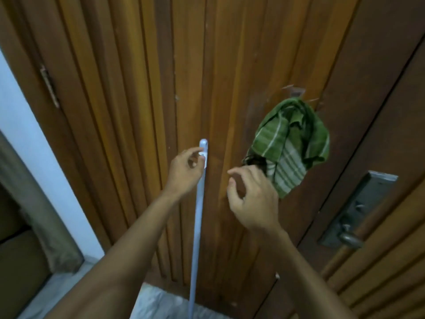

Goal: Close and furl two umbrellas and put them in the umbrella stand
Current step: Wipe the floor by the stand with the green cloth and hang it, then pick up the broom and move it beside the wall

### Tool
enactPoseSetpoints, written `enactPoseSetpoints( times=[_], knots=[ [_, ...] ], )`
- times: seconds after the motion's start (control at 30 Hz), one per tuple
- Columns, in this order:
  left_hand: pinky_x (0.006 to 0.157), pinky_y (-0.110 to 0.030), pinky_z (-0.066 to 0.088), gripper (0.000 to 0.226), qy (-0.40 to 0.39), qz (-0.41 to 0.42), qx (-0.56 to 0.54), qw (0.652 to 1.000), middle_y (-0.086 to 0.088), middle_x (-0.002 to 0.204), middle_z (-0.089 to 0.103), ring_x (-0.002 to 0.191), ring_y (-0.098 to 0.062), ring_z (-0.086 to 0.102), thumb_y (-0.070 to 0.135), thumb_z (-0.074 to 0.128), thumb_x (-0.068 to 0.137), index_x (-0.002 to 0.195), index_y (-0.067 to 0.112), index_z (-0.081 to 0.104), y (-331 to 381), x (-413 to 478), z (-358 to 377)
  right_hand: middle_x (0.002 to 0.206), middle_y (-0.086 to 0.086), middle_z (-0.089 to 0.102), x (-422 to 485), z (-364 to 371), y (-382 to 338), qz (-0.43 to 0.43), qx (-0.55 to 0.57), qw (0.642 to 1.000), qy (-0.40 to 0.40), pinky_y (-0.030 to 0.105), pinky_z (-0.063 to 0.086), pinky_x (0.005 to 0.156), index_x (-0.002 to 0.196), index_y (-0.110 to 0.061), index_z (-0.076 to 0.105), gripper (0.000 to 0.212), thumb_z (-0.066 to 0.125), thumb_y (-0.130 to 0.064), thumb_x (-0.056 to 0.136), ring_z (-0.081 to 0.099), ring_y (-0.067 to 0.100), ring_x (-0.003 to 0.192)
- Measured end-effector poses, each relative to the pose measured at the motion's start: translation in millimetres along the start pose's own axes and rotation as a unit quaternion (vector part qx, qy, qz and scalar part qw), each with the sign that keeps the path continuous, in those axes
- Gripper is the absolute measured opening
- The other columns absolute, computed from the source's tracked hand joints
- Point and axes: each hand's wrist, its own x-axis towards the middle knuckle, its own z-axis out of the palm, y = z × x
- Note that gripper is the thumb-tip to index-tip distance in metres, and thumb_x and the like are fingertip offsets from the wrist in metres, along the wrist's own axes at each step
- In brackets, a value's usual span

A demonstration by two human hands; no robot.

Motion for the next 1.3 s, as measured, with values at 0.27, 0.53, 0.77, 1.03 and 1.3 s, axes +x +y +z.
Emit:
enactPoseSetpoints(
  times=[0.27,0.53,0.77,1.03,1.3],
  knots=[
    [0.079,-0.017,0.044,0.051,-0.151,-0.181,0.093,0.967,-0.003,0.116,0.065,0.098,-0.015,0.062,0.034,0.063,0.092,0.138,0.015,0.052,-91,-19,2,0.120,0.000,0.056,-59,152,32,0.372,0.184,0.850,-0.324,0.038,0.051,0.095,0.137,-0.009,0.049,0.055,0.071,-0.025,0.090,0.061,0.022,0.113],
    [0.089,-0.044,0.053,0.042,-0.209,-0.199,-0.026,0.957,-0.013,0.118,0.066,0.098,-0.017,0.061,0.030,0.051,0.100,0.138,0.013,0.047,-110,-36,27,0.126,0.020,0.061,-85,194,44,0.331,0.181,0.844,-0.380,0.028,0.052,0.087,0.133,0.001,0.051,0.037,0.055,-0.019,0.102,0.061,0.033,0.115],
    [0.094,-0.019,0.049,0.046,-0.233,-0.103,-0.027,0.967,0.002,0.118,0.065,0.112,-0.003,0.060,0.032,0.046,0.102,0.142,0.011,0.043,-74,-82,14,0.121,0.015,0.067,-104,135,33,0.326,0.232,0.836,-0.375,0.032,0.054,0.094,0.126,-0.001,0.060,0.032,0.059,-0.019,0.099,0.064,0.024,0.110],
    [0.077,-0.037,0.052,0.024,-0.250,0.009,-0.089,0.964,-0.001,0.091,0.064,0.083,-0.014,0.063,0.023,0.047,0.102,0.125,0.026,0.052,54,-156,23,0.112,0.007,0.070,-135,-27,20,0.273,0.257,0.865,-0.334,0.039,0.055,0.093,0.118,-0.007,0.062,0.022,0.060,-0.015,0.098,0.068,0.018,0.103],
    [0.073,-0.027,0.049,0.031,-0.348,0.104,-0.153,0.919,0.009,0.089,0.064,0.081,-0.006,0.062,0.027,0.047,0.103,0.130,0.015,0.056,208,-272,86,0.105,-0.003,0.074,-215,-238,25,0.319,0.178,0.905,-0.220,0.027,0.057,0.087,0.111,-0.015,0.066,0.014,0.062,-0.017,0.097,0.070,0.002,0.095]
  ],
)
